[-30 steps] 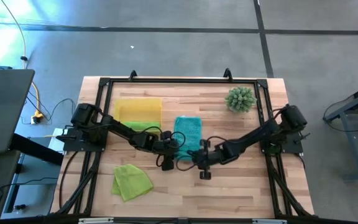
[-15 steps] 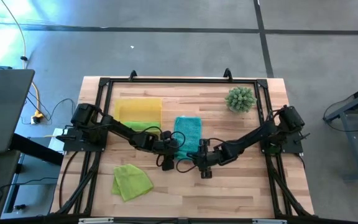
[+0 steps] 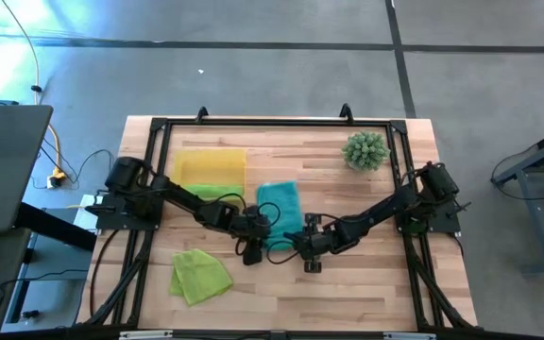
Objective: Roll microfiber towels into tight, uniform cylinder then place into a basket
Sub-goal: Roll the blue microfiber towel
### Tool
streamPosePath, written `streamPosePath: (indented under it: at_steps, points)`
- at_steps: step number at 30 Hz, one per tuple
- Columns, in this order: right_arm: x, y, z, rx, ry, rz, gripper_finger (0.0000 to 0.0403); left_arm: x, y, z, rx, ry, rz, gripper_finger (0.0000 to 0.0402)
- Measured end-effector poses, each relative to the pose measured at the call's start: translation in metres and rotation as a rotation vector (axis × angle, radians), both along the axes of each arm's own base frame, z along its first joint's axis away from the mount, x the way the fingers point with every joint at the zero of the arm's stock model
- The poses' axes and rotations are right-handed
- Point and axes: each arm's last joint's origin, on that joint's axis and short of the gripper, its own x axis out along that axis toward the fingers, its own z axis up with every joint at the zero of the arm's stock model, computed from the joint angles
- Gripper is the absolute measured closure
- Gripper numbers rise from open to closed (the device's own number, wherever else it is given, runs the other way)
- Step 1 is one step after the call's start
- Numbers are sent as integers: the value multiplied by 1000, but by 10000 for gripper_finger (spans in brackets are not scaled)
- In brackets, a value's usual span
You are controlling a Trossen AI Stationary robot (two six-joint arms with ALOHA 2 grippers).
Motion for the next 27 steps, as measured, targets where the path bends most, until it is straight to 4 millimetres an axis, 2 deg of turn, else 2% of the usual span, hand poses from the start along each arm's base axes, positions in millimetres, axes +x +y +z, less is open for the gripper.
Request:
streamPosePath:
  at_steps: [5,10,13,16,27]
  points:
    - [0,0,-1,1,2,1,328,-7,-7,27,4,-50,-35,289]
    - [-1,-1,-1,-13,4,-2,391,-11,-21,39,26,-92,-98,289]
    - [0,-1,-2,-6,9,7,397,-12,-31,40,62,-106,-162,289]
    - [2,-6,-2,72,24,12,398,-14,-36,40,121,-113,-185,289]
    - [22,-40,2,625,63,-122,401,-17,-43,38,381,-103,-194,289]
